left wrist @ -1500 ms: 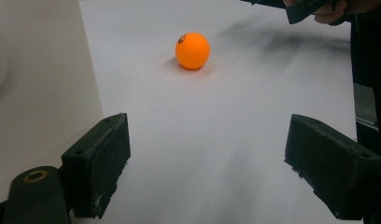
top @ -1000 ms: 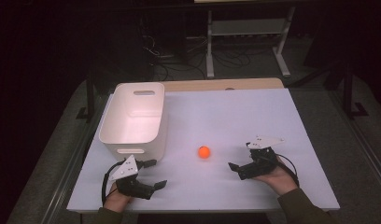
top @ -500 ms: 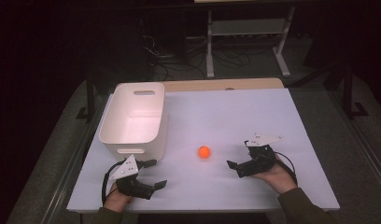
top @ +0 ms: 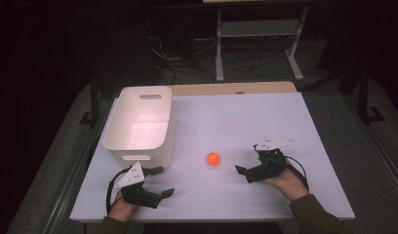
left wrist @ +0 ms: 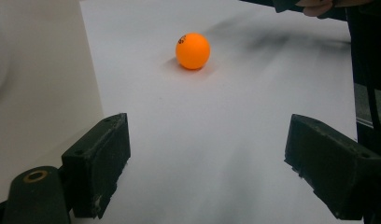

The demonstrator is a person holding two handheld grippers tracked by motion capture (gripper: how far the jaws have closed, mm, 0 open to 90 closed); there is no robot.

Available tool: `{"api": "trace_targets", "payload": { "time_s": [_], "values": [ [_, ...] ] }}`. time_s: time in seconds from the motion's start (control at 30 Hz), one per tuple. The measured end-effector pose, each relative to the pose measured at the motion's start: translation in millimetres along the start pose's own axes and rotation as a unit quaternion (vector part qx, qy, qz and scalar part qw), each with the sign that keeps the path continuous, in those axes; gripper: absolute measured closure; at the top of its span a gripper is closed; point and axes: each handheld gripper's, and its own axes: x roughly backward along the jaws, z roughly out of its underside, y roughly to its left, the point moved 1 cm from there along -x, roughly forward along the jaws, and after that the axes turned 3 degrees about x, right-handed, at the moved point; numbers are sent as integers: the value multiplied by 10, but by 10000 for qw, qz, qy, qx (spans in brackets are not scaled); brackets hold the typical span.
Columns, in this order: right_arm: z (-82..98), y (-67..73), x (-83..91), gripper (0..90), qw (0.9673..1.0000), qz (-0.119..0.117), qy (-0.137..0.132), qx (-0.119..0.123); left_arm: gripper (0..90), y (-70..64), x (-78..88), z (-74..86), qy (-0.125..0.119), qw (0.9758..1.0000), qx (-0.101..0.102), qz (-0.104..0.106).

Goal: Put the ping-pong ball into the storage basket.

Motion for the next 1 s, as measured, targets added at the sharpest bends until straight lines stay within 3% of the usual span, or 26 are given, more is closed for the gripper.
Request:
{"api": "trace_targets", "payload": {
  "time_s": [1.0],
  "values": [
    [-172, -5, -120, 0, 9999, -86, -60, 78, 140, 2, 3, 1, -17, 10000, 7, 2]
  ]
}}
